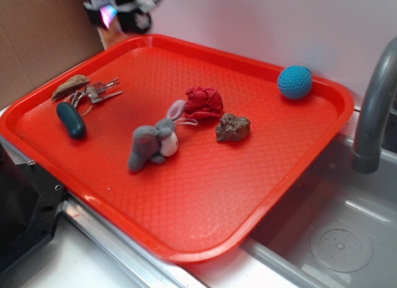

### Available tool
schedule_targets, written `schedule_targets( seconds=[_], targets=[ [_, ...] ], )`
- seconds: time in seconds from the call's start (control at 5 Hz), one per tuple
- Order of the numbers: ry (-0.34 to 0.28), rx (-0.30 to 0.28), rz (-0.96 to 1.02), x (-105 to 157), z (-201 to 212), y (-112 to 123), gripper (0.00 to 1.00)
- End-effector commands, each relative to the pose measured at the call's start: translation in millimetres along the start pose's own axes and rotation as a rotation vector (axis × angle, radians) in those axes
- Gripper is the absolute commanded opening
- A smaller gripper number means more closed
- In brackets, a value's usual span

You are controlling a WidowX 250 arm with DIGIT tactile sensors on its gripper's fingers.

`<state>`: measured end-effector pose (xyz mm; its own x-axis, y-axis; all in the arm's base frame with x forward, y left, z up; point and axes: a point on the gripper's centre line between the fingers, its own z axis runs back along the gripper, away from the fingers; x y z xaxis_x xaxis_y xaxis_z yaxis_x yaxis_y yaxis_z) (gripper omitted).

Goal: Grab the shell.

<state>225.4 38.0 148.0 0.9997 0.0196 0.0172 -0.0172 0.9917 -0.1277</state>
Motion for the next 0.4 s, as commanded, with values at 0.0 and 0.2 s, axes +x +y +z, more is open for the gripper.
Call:
schedule_targets(
  seconds=[0.0,0.2],
  targets=[
    [-0.098,0.045,-0.117,-45,53,0,0.00],
    [-0.095,0.055,-0.123,-57,61,-6,0.00]
  ],
)
